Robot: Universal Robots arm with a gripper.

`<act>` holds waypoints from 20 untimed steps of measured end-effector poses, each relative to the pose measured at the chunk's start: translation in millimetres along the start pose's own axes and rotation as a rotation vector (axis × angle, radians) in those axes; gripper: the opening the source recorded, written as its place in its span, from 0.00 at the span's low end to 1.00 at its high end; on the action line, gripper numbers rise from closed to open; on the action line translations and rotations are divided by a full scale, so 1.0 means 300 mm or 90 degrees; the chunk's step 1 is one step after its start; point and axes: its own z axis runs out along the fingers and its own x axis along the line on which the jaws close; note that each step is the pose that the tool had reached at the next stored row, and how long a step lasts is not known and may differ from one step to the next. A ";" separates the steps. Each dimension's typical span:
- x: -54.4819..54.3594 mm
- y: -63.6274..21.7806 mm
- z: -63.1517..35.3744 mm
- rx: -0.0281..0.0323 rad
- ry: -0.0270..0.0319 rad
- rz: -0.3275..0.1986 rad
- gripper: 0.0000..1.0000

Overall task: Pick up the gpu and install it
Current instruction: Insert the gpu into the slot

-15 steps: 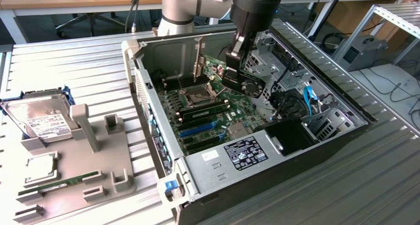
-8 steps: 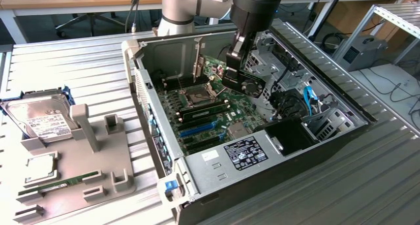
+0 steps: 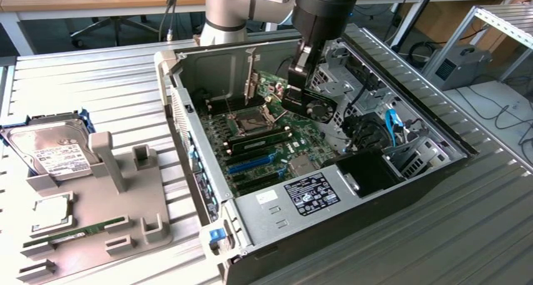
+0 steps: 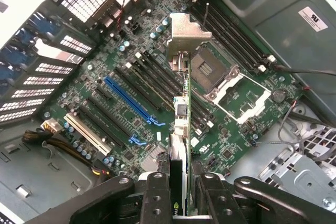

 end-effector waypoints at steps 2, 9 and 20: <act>0.000 0.000 0.000 -0.0001 0.0000 -0.004 0.26; 0.000 0.000 0.000 -0.0005 -0.0001 -0.018 0.26; 0.000 0.000 0.001 -0.0010 -0.0002 -0.038 0.26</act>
